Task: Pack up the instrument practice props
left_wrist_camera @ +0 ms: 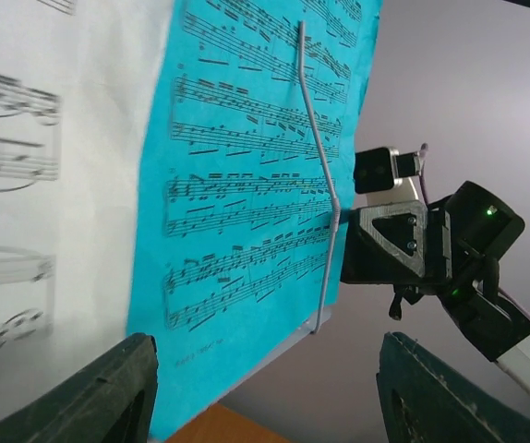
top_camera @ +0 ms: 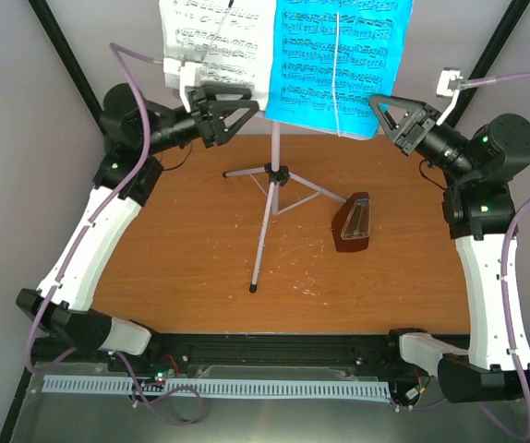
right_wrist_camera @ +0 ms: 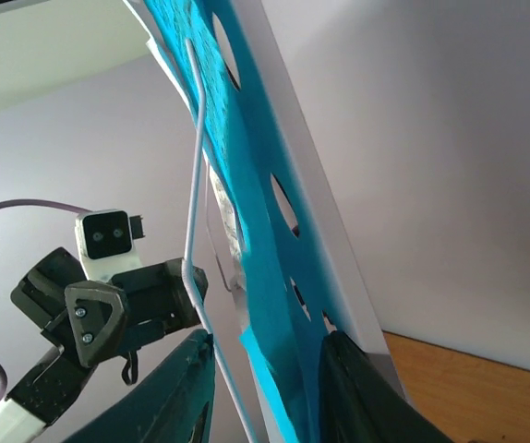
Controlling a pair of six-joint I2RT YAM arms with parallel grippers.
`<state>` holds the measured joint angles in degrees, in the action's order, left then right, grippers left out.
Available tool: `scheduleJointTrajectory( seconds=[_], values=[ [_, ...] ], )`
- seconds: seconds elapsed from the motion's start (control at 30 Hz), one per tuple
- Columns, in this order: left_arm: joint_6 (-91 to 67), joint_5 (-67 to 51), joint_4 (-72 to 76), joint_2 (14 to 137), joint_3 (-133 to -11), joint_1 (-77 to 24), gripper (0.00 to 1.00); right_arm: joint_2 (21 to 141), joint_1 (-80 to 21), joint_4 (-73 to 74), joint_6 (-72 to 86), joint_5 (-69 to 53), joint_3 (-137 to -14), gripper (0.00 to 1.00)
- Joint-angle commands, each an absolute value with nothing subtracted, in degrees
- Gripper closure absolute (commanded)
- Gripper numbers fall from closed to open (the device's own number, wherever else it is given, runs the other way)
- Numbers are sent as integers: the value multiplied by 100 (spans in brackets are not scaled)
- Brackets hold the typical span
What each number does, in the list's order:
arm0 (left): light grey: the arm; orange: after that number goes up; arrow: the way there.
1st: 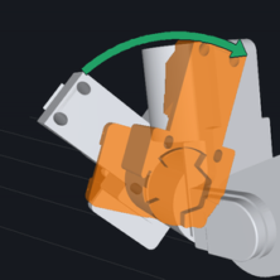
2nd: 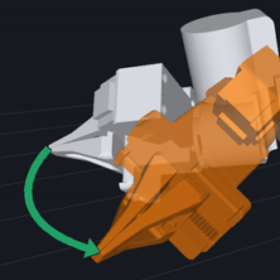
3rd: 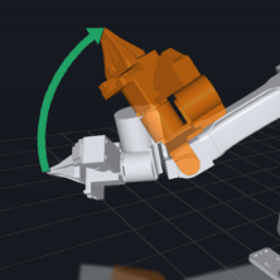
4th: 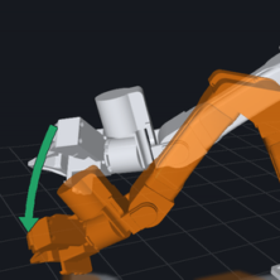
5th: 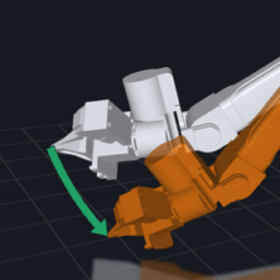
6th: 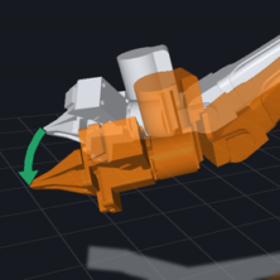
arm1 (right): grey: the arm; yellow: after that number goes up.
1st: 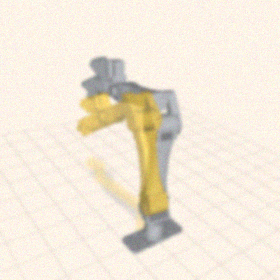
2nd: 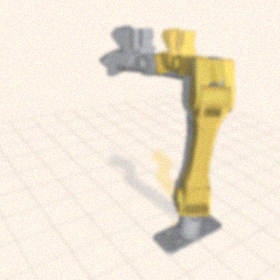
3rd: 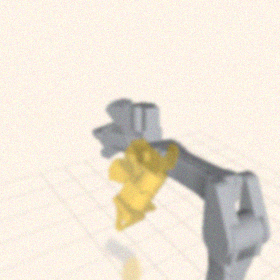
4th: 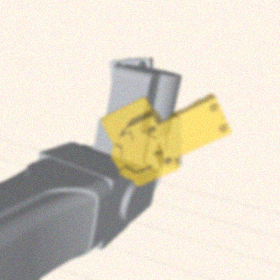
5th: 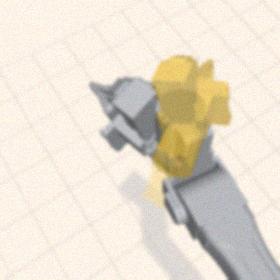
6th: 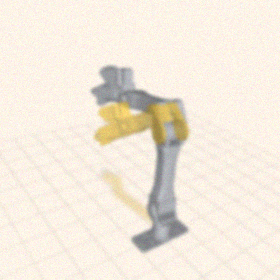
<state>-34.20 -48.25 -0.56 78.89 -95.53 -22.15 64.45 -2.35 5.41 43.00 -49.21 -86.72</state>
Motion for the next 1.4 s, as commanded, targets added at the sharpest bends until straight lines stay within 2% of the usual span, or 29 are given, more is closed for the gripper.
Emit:
scheduleJointTrajectory(
  seconds=[0.0,0.37,0.53,0.7,1.13,1.37],
  values=[
    [-3325,-4607,25,8298,-10336,-2690,34,6677,-362,496,4096,-4758,-9152,68],
    [-3334,-4194,-164,9891,-12390,-3692,33,7474,-640,729,3620,-4458,-10316,70],
    [-3546,-4157,10,10419,-12910,-3850,33,7637,-761,792,3470,-4313,-10557,71],
    [-3772,-4256,241,10813,-13287,-3920,37,7719,-833,799,3388,-4247,-10656,75],
    [-3916,-4369,682,11110,-13500,-3946,62,7741,-880,853,3209,-4179,-10677,83],
    [-3743,-4453,775,11119,-13489,-3946,89,7718,-879,937,3138,-4082,-10653,87]
  ],
)
